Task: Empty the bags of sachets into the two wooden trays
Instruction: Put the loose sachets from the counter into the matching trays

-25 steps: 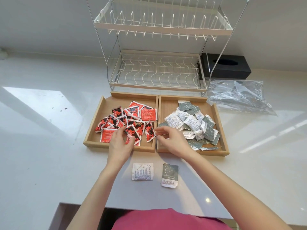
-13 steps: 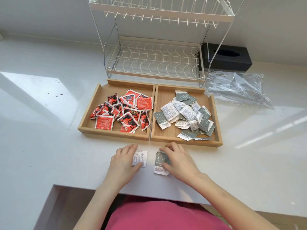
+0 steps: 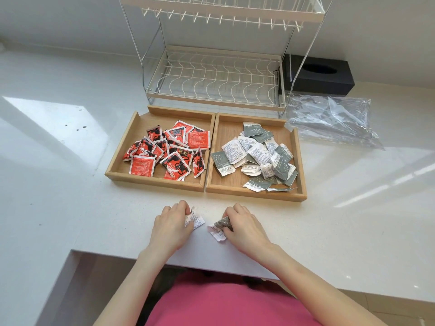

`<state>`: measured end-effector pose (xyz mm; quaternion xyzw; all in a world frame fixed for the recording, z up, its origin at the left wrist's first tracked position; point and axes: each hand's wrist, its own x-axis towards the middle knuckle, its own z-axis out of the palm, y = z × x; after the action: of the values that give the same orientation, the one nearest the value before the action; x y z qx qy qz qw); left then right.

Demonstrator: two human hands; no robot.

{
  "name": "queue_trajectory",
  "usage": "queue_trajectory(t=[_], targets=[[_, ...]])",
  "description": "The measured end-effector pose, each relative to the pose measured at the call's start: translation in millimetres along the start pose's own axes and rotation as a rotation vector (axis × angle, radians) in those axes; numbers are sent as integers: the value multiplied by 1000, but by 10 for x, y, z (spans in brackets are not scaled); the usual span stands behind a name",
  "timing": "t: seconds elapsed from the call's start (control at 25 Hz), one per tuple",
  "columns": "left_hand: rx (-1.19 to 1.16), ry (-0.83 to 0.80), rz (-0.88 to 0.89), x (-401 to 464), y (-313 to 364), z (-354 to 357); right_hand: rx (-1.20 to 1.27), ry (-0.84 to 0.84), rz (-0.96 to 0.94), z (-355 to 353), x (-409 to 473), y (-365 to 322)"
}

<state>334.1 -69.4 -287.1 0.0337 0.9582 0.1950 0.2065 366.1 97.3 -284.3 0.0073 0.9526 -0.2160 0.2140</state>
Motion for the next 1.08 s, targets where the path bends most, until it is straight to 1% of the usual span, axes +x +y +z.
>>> queue_trajectory(t=[0.12, 0.24, 0.32, 0.4, 0.48, 0.56, 0.68, 0.8, 0.88, 0.96, 1.08], targets=[[-54, 20, 20, -6, 38, 28, 95, 10, 3, -42, -8, 39], [-359, -2, 6, -2, 144, -79, 313, 19, 26, -199, -18, 107], [-522, 11, 10, 45, 246, -203, 492, 22, 35, -370, -26, 160], [-617, 14, 43, 133, 355, -326, 699, 46, 28, -580, -45, 210], [-635, 4, 82, 237, 481, -412, 791, 116, 29, -788, -39, 283], [-623, -7, 114, 341, 621, -449, 820, 199, 42, -954, 6, 391], [-563, 4, 152, 497, 811, -446, 787, 296, 88, -1074, 117, 568], [-481, 18, 182, 654, 981, -392, 747, 300, 125, -1124, 233, 675], [-482, 4, 189, 718, 1063, -364, 734, 272, 154, -1141, 294, 707], [-459, 2, 206, 735, 1097, -341, 657, 289, 171, -1141, 310, 742], [-323, 56, 365, 678, 1112, -267, 511, 382, 162, -1087, 244, 826]])
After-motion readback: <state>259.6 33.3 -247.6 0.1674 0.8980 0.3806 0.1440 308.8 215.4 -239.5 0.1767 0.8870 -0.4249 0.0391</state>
